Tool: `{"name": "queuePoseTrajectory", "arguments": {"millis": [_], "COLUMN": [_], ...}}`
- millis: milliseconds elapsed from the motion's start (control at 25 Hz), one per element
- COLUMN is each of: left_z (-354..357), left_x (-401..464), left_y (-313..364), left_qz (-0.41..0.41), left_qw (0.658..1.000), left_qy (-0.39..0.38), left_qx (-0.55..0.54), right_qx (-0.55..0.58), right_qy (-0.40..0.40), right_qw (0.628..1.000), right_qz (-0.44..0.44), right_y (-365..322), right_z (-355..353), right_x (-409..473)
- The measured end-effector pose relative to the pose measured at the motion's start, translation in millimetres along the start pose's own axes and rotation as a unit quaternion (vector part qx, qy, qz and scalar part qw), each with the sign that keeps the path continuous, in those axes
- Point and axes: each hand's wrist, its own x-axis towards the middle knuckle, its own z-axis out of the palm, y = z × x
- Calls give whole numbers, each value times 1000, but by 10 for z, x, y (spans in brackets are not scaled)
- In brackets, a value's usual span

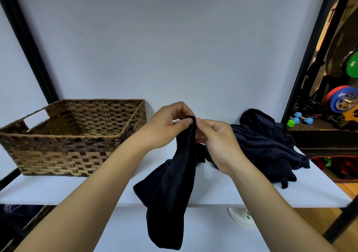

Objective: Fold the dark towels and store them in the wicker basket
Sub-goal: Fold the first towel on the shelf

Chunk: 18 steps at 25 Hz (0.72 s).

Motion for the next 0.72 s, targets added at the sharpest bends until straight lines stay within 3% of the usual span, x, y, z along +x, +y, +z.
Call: {"name": "queuePoseTrajectory", "arguments": {"millis": [120,320,520,600,720], "left_z": [-69,-365,-657,-799,-1110], "left_x": [132,336,417,409,325], "left_y": [120,255,364,385,300], "left_qz": [-4,-11,6,-2,-55], "left_qw": [994,972,952,941,924], "left_qy": [65,219,274,300,351], "left_qx": [83,84,140,155,144], "right_qx": [-50,-329,-259,-248,-260], "right_qy": [1,-59,-263,-222,-69], "right_qw": [999,942,929,943,962], "right_qz": [-17,-36,33,18,-39], "right_y": [-47,158,469,650,816], "right_z": [88,130,151,173,60], "right_x": [-65,-111,-142,-181,-207]}}
